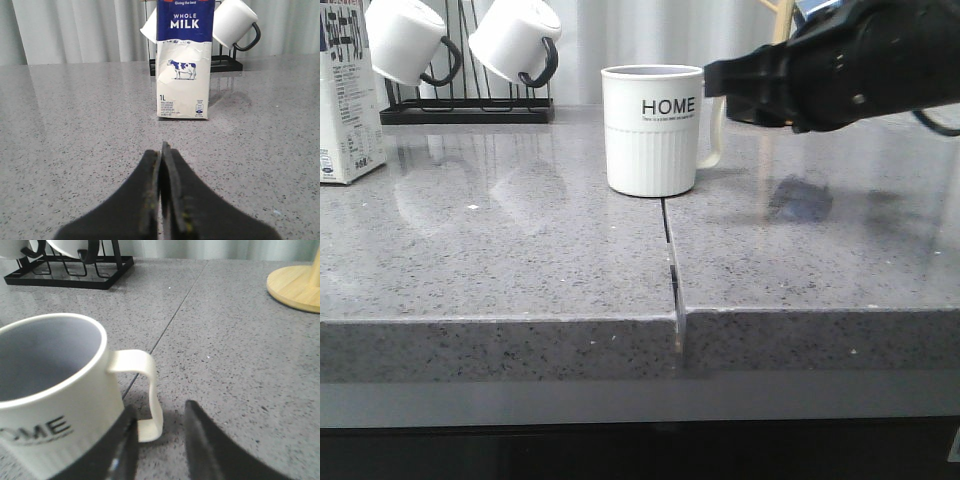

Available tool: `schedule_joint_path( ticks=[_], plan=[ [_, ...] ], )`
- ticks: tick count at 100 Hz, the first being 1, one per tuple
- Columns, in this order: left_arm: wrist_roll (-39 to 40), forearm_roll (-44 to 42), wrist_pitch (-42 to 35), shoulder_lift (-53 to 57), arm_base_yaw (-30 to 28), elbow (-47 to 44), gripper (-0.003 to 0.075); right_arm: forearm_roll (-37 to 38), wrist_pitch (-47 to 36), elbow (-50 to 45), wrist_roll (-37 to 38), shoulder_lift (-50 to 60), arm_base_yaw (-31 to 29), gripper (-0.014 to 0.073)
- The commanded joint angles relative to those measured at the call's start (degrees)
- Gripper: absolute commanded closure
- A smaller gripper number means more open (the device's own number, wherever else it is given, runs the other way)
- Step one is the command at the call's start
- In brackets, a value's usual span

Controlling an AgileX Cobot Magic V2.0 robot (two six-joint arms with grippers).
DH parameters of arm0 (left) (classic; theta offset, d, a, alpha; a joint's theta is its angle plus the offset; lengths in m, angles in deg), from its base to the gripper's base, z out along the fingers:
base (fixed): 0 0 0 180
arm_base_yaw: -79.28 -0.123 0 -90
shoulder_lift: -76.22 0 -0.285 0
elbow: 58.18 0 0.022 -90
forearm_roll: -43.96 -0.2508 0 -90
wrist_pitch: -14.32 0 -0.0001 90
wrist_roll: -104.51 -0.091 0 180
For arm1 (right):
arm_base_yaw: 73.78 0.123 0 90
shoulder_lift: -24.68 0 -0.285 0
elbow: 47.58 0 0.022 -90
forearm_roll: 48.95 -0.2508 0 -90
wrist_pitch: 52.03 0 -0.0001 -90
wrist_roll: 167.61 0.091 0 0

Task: Place milk next to cup
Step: 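Carry the mug toward the table center and set it down, then open the right gripper and withdraw it from the mug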

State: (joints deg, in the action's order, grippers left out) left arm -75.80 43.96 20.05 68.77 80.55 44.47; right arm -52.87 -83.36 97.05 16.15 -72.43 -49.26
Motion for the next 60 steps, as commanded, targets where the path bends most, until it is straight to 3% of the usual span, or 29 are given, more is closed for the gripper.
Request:
schedule_joint_path(
  ticks=[1,13,60],
  plan=[
    [-0.05,0.63,-4.83,1.75,0.00,-2.31,0.0741,0.18,-2.04,-0.67,-0.36,5.68,-0.13,0.0498],
    [-0.05,0.63,-4.83,1.75,0.00,-2.31,0.0741,0.18,0.42,-3.68,-0.36,11.27,-0.13,0.0668],
    [-0.05,0.63,-4.83,1.75,0.00,-2.31,0.0741,0.23,11.38,-12.99,-0.36,38.31,-0.13,0.0664]
  ],
)
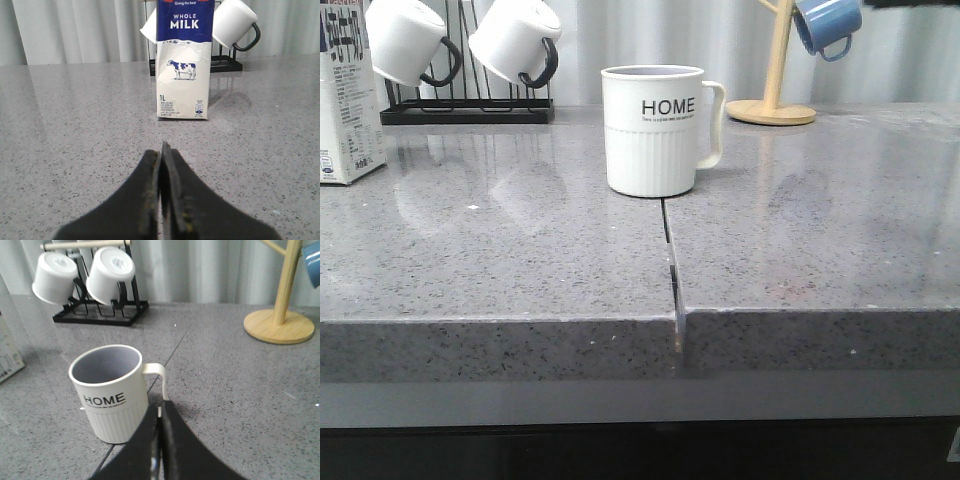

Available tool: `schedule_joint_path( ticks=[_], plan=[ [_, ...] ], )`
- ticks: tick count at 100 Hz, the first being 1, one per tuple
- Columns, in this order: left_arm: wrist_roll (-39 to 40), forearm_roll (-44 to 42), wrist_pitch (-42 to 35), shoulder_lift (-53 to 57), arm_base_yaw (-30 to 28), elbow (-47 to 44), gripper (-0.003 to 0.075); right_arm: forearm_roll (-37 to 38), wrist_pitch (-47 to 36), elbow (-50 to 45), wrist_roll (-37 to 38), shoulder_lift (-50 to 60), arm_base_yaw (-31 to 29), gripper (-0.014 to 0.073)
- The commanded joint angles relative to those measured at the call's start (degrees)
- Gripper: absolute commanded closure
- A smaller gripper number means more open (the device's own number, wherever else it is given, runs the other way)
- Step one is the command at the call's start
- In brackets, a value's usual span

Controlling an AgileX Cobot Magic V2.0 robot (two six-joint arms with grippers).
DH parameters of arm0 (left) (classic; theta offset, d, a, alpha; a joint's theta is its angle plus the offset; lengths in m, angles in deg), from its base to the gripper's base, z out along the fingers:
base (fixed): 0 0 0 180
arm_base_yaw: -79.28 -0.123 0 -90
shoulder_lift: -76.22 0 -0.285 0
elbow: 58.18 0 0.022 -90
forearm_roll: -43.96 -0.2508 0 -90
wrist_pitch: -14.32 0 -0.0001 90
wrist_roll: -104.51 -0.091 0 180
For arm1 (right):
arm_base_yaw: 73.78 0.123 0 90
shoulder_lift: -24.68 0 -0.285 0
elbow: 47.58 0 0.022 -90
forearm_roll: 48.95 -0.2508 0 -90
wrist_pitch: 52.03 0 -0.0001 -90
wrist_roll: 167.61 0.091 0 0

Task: Place milk next to cup
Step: 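Open the right gripper and withdraw it from the mug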

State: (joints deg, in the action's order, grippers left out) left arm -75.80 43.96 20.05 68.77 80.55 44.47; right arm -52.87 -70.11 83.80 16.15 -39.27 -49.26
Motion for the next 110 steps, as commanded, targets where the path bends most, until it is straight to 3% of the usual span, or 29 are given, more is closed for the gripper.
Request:
schedule_joint_path(
  ticks=[1,64,110],
  plan=[
    [-0.05,0.63,-4.83,1.75,0.00,-2.31,0.0741,0.23,-1.40,-0.08,-0.36,5.94,-0.13,0.0664],
    [-0.05,0.63,-4.83,1.75,0.00,-2.31,0.0741,0.48,15.43,-10.12,-0.36,36.58,-0.13,0.0664],
    [-0.05,0.63,-7.18,1.75,0.00,-2.31,0.0741,0.48,15.34,-11.38,-0.36,38.52,-0.13,0.0664]
  ],
)
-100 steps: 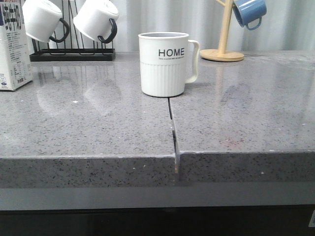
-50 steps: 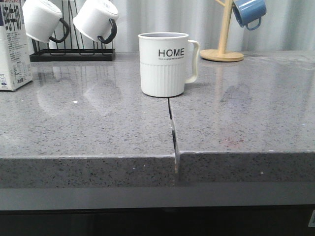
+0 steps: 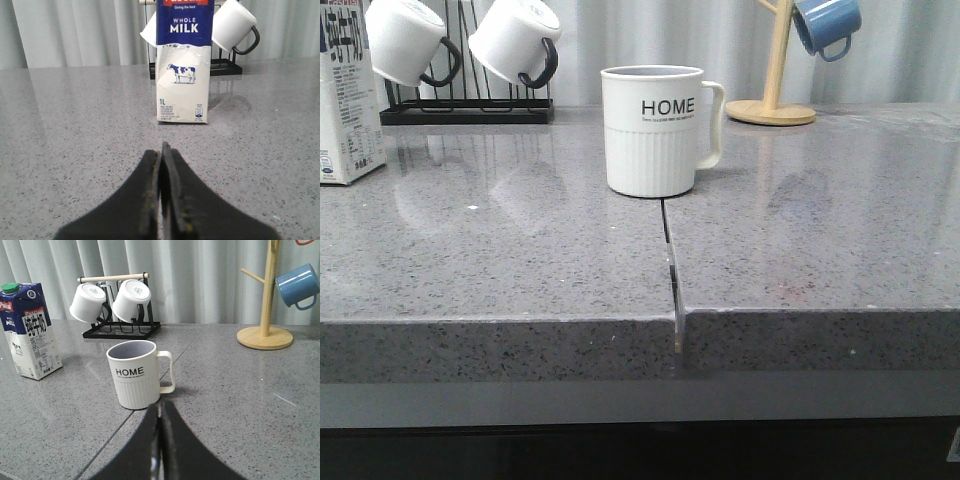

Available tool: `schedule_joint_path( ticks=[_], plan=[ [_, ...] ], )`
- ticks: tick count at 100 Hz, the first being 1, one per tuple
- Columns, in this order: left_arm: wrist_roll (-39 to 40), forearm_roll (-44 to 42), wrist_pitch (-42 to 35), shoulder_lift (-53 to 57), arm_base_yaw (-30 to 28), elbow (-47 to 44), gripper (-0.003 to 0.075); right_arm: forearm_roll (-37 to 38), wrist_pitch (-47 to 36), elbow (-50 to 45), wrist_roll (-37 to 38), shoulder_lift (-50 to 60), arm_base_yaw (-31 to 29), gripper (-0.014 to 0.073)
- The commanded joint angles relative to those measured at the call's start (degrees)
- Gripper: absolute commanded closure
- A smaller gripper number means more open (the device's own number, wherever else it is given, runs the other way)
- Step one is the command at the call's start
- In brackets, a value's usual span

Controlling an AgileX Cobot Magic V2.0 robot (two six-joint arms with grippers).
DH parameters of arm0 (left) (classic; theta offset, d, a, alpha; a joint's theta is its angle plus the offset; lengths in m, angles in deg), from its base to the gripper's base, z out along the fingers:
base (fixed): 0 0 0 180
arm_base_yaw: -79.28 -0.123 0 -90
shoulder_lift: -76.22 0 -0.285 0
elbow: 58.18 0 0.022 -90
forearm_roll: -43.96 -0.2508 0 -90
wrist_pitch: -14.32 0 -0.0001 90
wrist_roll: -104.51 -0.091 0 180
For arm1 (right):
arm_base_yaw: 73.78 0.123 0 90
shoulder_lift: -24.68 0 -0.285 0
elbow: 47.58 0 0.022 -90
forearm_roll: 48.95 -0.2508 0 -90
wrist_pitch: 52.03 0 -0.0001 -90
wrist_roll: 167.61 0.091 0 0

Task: Place milk next to cup
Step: 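Open the right gripper and withdraw it from the mug, then reach the left gripper to the Pascual milk carton and grasp it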

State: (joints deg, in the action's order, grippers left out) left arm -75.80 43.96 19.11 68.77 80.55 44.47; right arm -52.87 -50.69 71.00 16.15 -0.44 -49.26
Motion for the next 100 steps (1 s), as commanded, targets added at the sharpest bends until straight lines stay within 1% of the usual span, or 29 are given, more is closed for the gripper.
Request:
schedule_joint_path(
  ticks=[1,6,11,16,26,33,48,63,93,97,100],
  plan=[
    [-0.05,0.63,-6.54,1.75,0.00,-2.31,0.0741,0.48,-4.08,1.41,-0.36,-0.31,-0.13,0.0664],
    [-0.05,0.78,-8.59,1.75,0.00,-2.07,0.0741,0.48,-4.08,1.41,-0.36,-0.31,-0.13,0.0664],
    [-0.05,0.78,-8.42,1.75,0.00,-1.07,0.0741,0.48,-4.08,1.41,-0.36,-0.31,-0.13,0.0664],
    [-0.05,0.78,-6.34,1.75,0.00,0.35,0.0741,0.48,-4.08,1.41,-0.36,-0.31,-0.13,0.0664],
    [-0.05,0.00,1.57,0.12,0.00,4.61,0.0741,0.48,-4.08,1.41,-0.36,-0.31,-0.13,0.0664],
    [-0.05,-0.89,5.01,-1.84,0.00,7.43,0.0741,0.48,-4.08,1.41,-0.36,-0.31,-0.13,0.0664],
    [-0.05,-3.29,8.78,-7.43,0.00,12.66,0.0741,0.48,-4.08,1.41,-0.36,-0.31,-0.13,0.0664],
    [-0.05,-3.30,12.66,-14.26,0.00,17.71,0.0741,0.48,-4.08,1.41,-0.36,-0.31,-0.13,0.0664],
    [-0.05,-3.30,12.55,-25.78,0.00,22.13,0.0738,0.48,-4.08,1.41,-0.36,-0.31,-0.13,0.0664],
    [-0.05,-3.30,12.40,-27.65,0.00,22.36,0.0721,0.48,-4.08,1.41,-0.36,-0.31,-0.13,0.0664],
    [-0.05,-3.30,11.80,-28.94,0.00,22.39,0.0687,0.48,-4.08,1.41,-0.36,-0.31,-0.13,0.0664]
  ],
)
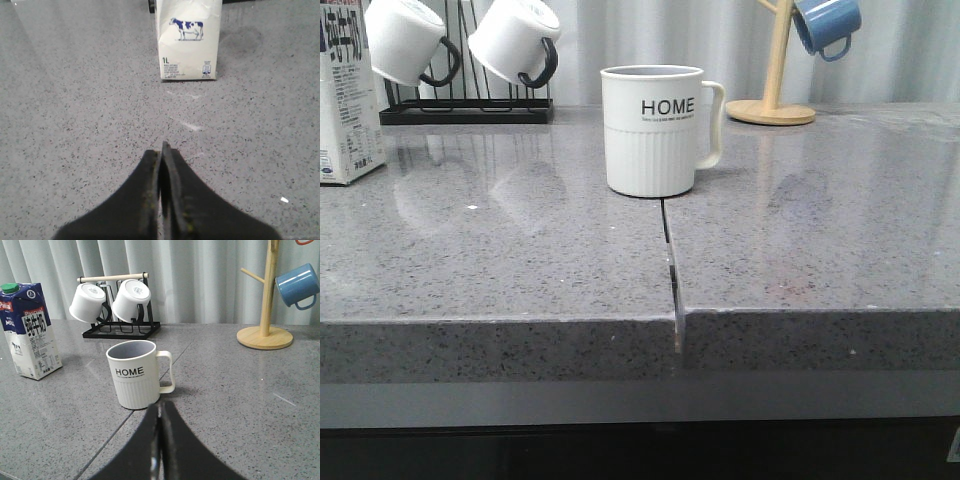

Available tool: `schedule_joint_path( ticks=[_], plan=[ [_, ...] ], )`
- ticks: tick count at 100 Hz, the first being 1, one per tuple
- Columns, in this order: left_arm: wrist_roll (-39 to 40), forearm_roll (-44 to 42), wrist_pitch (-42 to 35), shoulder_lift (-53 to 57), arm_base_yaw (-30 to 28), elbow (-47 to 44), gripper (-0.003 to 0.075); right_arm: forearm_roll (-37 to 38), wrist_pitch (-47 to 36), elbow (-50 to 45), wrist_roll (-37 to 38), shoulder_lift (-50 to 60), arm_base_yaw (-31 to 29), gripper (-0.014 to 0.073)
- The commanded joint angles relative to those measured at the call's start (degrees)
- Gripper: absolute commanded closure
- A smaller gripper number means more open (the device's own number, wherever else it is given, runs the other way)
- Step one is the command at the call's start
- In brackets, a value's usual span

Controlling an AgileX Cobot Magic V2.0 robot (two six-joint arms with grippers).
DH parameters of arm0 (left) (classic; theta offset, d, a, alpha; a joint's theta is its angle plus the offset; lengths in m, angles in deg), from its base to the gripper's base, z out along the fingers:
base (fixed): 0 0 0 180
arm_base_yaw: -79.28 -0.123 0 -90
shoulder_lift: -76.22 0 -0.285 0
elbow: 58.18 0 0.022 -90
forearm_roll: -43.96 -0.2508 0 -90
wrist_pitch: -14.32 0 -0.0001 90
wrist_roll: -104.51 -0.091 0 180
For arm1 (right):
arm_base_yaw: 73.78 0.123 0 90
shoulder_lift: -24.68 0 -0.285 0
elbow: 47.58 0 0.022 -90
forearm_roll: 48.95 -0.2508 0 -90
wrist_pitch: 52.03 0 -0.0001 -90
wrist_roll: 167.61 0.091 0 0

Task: Place milk next to cup
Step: 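Reach the left gripper to the Pascual milk carton and grasp it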

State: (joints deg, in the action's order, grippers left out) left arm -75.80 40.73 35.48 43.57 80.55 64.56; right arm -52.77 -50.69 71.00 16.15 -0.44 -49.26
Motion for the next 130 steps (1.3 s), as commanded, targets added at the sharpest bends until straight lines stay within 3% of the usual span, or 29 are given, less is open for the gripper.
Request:
schedule_joint_path(
  ticks=[1,11,23,27,42,78,130],
  plan=[
    [-0.05,0.06,-5.11,-4.37,0.00,2.30,0.0678,0.38,-4.08,1.41,-0.36,-0.31,-0.13,0.0664],
    [-0.05,0.15,-9.66,-8.69,0.00,2.30,0.0473,0.38,-4.08,1.41,-0.36,-0.31,-0.13,0.0664],
    [-0.05,1.87,-18.87,-13.68,0.00,2.30,0.0083,0.38,-4.08,1.41,-0.36,-0.31,-0.13,0.0664],
    [-0.05,2.57,-22.89,-15.59,0.00,2.30,0.0002,0.38,-4.08,1.41,-0.36,-0.31,-0.13,0.0664],
    [1.27,3.54,-29.95,-22.50,0.00,4.33,0.0092,0.38,-4.08,1.41,-0.36,-0.31,-0.13,0.0664],
    [1.43,3.96,-35.41,-37.01,3.90,15.34,0.0093,0.38,-4.08,1.41,-0.36,-0.31,-0.13,0.0664],
    [1.43,6.67,-39.90,-45.66,5.11,22.40,0.0094,0.38,-4.08,1.41,-0.36,-0.31,-0.13,0.0664]
  ],
)
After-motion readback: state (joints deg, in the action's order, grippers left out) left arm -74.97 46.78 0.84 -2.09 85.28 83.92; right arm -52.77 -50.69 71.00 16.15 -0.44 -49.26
